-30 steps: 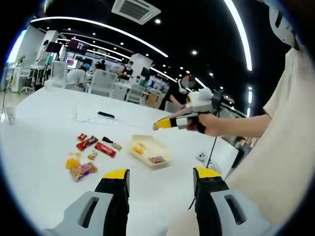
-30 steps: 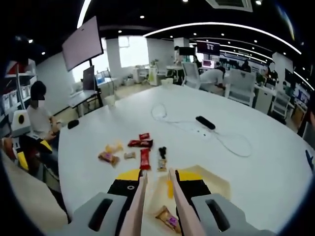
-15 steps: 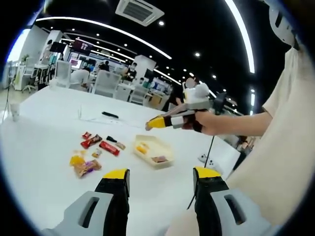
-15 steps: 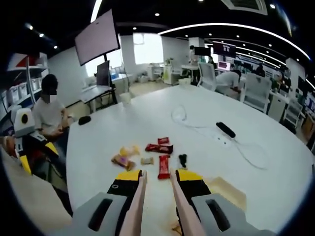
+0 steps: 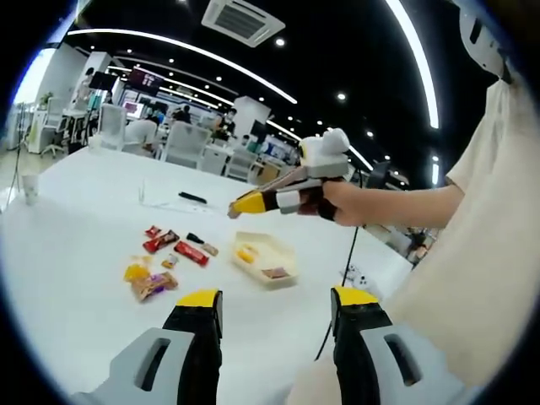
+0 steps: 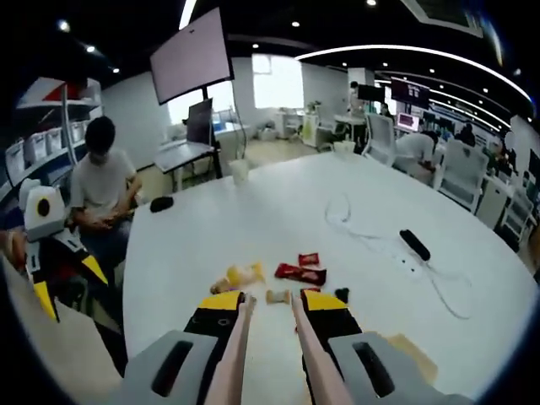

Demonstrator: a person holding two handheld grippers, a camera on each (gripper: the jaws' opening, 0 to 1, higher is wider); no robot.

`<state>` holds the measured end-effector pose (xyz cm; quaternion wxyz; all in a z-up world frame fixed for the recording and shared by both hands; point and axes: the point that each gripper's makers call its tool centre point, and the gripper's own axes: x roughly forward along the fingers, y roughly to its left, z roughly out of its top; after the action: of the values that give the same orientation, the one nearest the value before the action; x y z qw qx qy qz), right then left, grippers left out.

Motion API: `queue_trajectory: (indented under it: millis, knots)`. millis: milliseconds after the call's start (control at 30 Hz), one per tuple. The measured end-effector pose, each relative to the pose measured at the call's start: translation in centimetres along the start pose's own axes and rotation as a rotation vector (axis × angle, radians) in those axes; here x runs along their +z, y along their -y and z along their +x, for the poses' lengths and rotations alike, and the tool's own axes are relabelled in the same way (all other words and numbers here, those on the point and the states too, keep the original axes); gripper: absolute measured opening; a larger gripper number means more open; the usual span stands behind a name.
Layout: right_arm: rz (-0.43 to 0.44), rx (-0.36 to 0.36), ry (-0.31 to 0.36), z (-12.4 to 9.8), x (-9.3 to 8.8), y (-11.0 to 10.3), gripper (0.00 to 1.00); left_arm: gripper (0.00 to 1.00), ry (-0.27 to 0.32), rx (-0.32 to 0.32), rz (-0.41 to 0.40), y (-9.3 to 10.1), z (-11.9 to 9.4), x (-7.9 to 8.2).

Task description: Place the target food into the container with the food tongs after gripping and lifting it, then release it inside without dropping or visibly crushing the food.

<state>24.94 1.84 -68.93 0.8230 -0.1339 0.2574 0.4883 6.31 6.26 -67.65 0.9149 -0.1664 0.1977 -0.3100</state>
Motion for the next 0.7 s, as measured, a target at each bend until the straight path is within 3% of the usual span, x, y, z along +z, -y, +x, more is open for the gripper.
queue_trajectory:
  millis: [700]
  knots:
    - [-0.173, 0.184, -0.115, 4.9, 0.2, -5.7, 0.25, 0.51, 0.052, 0.06, -0.041, -1.3, -1.9, -0.1]
